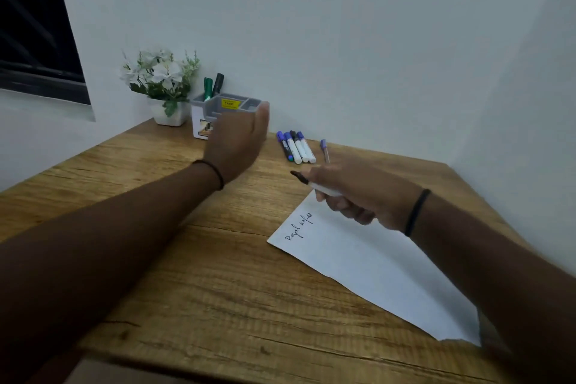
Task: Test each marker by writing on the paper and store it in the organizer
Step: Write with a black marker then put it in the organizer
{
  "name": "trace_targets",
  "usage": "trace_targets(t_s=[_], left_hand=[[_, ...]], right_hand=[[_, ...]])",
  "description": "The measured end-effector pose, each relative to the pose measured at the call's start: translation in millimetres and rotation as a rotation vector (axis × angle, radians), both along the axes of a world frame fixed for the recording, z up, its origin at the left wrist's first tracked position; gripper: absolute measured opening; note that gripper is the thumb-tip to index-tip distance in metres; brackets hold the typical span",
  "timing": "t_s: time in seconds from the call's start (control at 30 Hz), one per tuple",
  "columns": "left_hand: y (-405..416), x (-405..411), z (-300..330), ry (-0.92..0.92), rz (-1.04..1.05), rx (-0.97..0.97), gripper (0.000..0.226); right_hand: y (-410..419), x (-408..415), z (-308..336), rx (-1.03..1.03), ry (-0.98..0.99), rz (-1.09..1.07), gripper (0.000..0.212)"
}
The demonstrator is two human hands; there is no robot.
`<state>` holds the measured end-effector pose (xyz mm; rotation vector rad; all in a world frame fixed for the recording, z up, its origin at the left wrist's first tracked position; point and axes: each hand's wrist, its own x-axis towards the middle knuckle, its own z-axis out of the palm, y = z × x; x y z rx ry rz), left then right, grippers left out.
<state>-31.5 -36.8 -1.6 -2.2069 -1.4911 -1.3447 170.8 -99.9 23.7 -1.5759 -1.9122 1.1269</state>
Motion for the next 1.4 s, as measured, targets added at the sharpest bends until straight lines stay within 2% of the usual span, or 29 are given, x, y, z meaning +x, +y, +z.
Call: trace_targets(t_s=[0.1,0.17,0.23,0.3,0.37,0.4,0.43,0.5,0.53,0.6,0.67,0.73,0.83,0.9,1.0,1.07,1.17,1.23,1.4], left_hand=[[5,-23,-5,-0.045,0.062,-0.099,0.056],[5,-12,-12,0.011,0.020,-0.184,0.061],[-2,7,-15,0.071,-0.087,-0.250,0.065],[-4,18,-16,0.094,-0.172,-0.331,0.065],[-7,24,-17,0.136,-0.274,-0.386,0.060],[-8,26,-16,0.217,-0.316,-0.403,0.054],[-10,27,-14,0.318,-0.337,-0.445,0.047],[-11,25,-10,0.449,-0.355,-0.619,0.043],[-14,22,-6,0.443,-0.377,-0.753,0.047],[-17,18,0,0.465,-0.437,-0.922,0.044],[-18,14,5,0.539,-0.486,-0.978,0.040],[-19,13,9,0.580,-0.504,-1.006,0.045],[-16,14,8,0.625,-0.501,-1.031,0.046],[-14,15,8,0.650,-0.462,-1.029,0.048],[-14,16,8,0.665,-0.424,-1.023,0.056],[-15,16,8,0.663,-0.425,-1.028,0.055],[-16,16,9,0.662,-0.440,-1.028,0.042],[-16,17,9,0.672,-0.443,-1.024,0.040],[-16,19,10,0.720,-0.425,-1.020,0.039]], right_hand=[[-2,21,-7,-0.025,0.029,0.027,0.022],[-3,26,-9,0.033,0.161,0.050,0.015],[-5,32,-5,0.024,0.340,0.103,0.023],[-10,42,0,-0.099,0.520,0.213,0.032],[-17,51,0,-0.202,0.611,0.332,0.063],[-20,54,-2,-0.188,0.600,0.366,0.073],[-23,54,-6,-0.133,0.569,0.365,0.068],[-29,49,-14,0.048,0.510,0.277,0.039],[-31,44,-17,0.093,0.515,0.227,0.038],[-34,36,-24,0.077,0.549,0.152,0.057],[-35,29,-28,0.019,0.554,0.104,0.065],[-38,25,-31,-0.052,0.544,0.088,0.067],[-37,28,-35,-0.103,0.568,0.066,0.055],[-37,29,-35,-0.126,0.568,0.060,0.055],[-38,26,-35,-0.122,0.481,0.024,0.055],[-41,24,-36,-0.098,0.417,0.024,0.042],[-44,21,-37,-0.030,0.315,0.055,0.015],[-44,17,-36,0.022,0.246,0.065,0.005],[-41,5,-37,0.109,0.137,0.055,0.014]])
